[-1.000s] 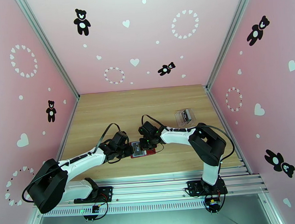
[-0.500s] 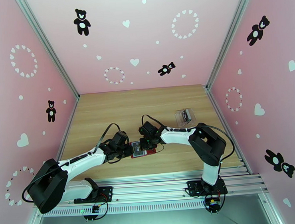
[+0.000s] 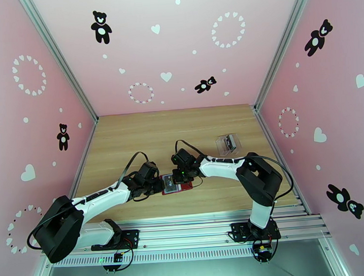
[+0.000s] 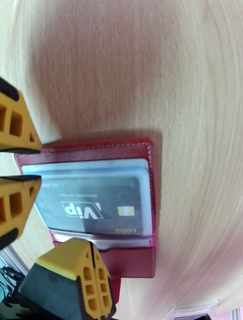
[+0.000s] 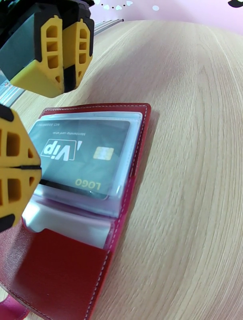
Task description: Put the credit cards into the card holder
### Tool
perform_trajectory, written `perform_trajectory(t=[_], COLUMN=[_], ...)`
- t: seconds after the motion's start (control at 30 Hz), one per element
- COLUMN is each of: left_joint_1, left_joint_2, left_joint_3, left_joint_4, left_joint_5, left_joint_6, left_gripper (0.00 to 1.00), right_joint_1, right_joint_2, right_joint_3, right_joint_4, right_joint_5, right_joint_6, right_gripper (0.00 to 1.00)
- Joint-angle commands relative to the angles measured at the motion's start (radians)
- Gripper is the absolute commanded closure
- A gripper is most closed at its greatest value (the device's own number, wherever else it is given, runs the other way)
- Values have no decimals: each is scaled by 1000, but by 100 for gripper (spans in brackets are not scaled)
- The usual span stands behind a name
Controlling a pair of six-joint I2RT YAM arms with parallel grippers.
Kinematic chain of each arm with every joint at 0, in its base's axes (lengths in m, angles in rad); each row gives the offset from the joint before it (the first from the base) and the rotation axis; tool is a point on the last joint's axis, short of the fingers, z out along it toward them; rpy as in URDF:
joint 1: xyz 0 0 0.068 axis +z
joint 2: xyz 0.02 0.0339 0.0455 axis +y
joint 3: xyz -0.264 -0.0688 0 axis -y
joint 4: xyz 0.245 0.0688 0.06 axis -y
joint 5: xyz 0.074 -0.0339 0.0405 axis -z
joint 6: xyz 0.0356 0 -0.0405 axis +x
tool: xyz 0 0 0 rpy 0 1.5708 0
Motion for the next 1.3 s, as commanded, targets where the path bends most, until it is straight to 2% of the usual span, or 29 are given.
perform_trajectory(t=[0.0, 0.53, 0.77, 1.27], left_joint_1=[7, 7, 7, 2], left_joint_2=[-14, -12, -28, 43], left_joint_3=[-10, -4, -2, 13], left_joint_4=[-9, -9, 12, 98], left_joint_5=[-18, -17, 2, 63], left_joint_6=[-5, -2, -7, -10], left_gripper=[78, 78, 68, 67], right_joint_1=[4, 4, 3, 4], right_joint_2=[7, 71, 98, 93], right_joint_3=[-13, -20, -28, -32], right_joint_4=[-16, -24, -12, -8], right_joint_5=[12, 31, 24, 21], right_joint_6=[2, -12, -10, -13], right_gripper=[96, 96, 96, 97])
